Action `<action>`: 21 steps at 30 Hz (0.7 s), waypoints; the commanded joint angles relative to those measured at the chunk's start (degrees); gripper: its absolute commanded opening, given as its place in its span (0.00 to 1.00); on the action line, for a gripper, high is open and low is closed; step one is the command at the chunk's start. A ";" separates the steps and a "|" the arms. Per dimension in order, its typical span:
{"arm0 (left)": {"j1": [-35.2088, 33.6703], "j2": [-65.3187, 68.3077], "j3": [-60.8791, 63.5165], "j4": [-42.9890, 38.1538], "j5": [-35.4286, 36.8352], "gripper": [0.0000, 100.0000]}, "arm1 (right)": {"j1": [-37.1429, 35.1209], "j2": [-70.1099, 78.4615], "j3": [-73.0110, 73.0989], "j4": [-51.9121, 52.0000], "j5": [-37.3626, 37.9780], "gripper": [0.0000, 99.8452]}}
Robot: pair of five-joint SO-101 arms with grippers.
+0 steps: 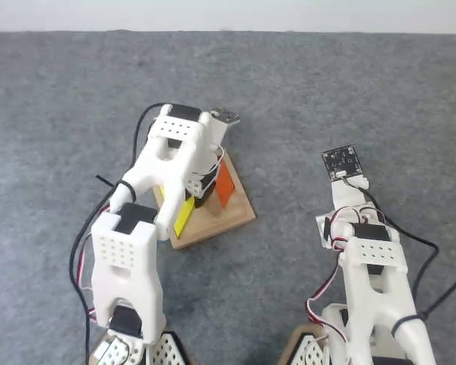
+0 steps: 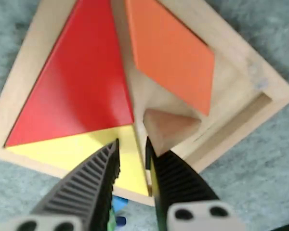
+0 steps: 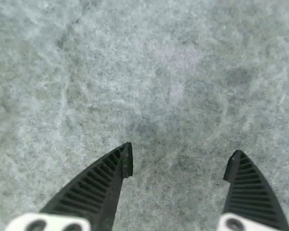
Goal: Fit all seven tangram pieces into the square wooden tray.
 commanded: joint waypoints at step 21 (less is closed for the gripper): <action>1.76 -3.16 -7.87 6.42 2.20 0.09 | -0.40 -1.45 -0.35 0.04 0.70 0.31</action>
